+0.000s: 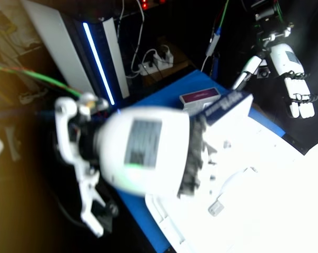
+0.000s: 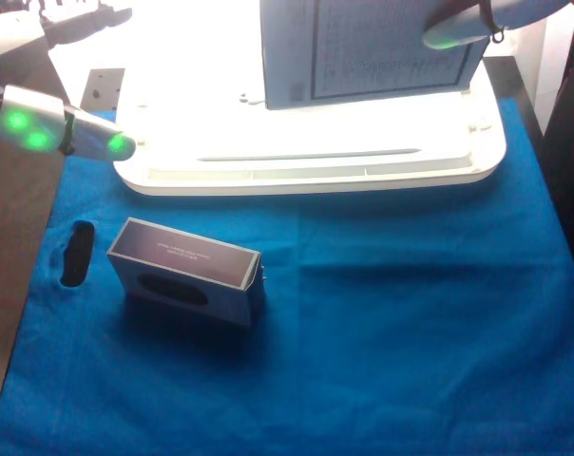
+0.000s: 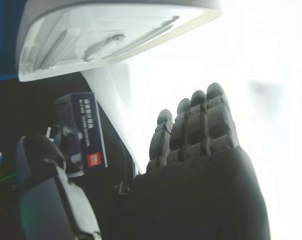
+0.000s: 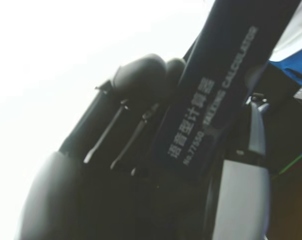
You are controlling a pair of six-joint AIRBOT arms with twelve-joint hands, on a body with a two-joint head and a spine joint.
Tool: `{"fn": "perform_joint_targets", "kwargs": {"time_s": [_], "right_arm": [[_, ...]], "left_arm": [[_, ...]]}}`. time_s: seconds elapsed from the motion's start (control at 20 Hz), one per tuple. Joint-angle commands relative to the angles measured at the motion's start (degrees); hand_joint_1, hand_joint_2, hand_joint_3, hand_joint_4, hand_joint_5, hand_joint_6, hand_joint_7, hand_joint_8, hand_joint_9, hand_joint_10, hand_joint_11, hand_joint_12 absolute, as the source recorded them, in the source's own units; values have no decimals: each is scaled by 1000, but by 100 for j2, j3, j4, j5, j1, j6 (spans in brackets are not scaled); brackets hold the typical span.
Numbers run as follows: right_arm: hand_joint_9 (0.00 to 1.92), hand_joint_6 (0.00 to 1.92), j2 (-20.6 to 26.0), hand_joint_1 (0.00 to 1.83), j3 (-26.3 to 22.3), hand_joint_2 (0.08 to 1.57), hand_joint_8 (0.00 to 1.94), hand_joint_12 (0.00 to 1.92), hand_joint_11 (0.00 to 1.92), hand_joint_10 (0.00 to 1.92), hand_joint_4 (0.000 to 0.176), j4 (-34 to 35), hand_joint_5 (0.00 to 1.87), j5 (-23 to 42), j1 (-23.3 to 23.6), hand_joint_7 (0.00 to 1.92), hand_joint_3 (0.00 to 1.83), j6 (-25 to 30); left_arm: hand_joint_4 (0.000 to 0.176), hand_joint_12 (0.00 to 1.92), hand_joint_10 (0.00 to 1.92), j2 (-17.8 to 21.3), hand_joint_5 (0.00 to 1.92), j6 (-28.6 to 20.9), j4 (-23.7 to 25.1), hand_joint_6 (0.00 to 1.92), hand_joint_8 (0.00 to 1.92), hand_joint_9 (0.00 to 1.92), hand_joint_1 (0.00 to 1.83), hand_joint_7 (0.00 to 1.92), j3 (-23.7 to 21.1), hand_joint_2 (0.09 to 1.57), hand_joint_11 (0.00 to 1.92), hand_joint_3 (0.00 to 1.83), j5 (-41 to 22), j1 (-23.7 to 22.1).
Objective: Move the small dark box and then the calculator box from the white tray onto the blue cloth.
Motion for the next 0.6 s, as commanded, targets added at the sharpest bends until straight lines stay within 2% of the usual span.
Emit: {"fn": "perform_joint_targets", "kwargs": {"time_s": [0.0,0.05,0.15,0.2,0.25,0.3,0.35,0.4,0.5,0.55], "right_arm": [[1281,1036,29,1150,-49,1140,34,1485,1160,952,0,170,936,540,108,1500,0,35],[1273,1015,95,1154,-127,1133,40,1534,1147,989,0,132,950,567,108,1514,0,35],[1249,1055,274,1147,-275,1144,23,1541,1139,1010,0,132,924,619,107,1476,2,35],[1227,1079,330,1144,-347,1152,16,1562,1119,1032,0,107,909,622,79,1461,1,35],[1231,1065,382,1146,-416,1148,20,1581,1114,1083,0,103,917,627,26,1471,0,35],[1227,1047,428,1148,-476,1142,21,1578,1101,1110,0,103,929,629,-1,1476,0,35],[1205,1047,472,1148,-531,1142,23,1613,1063,1161,0,104,928,631,-26,1479,0,35],[1199,1047,488,1148,-562,1142,26,1634,1057,1194,0,106,928,631,-62,1485,0,35],[1247,1034,504,1151,-613,1138,45,1590,1092,1162,0,106,936,638,-128,1525,1,35],[1225,1070,535,1147,-665,1148,34,1582,1086,1154,0,106,913,648,-156,1499,2,35]], "left_arm": [[114,0,0,55,0,7,-244,0,0,0,595,0,38,775,0,9,-571,-41],[119,0,0,62,0,31,-277,0,0,0,608,0,41,769,0,5,-561,-35],[114,0,0,64,0,52,-298,0,0,0,606,0,62,773,0,6,-522,-33],[126,0,0,76,0,52,-322,0,0,0,604,0,64,778,0,8,-511,-32],[130,0,0,86,0,52,-343,0,0,0,611,0,64,777,0,7,-509,-27],[113,0,0,93,0,52,-355,0,0,0,610,0,63,784,0,9,-501,-22],[109,0,0,95,0,52,-367,0,0,0,614,0,65,784,0,8,-497,-18],[98,0,0,99,0,52,-369,0,0,0,610,0,76,785,0,8,-483,-1],[100,0,0,105,0,74,-369,0,0,0,611,0,89,782,0,6,-439,12],[128,0,0,106,0,77,-370,0,0,0,618,0,93,786,0,7,-433,13]]}}
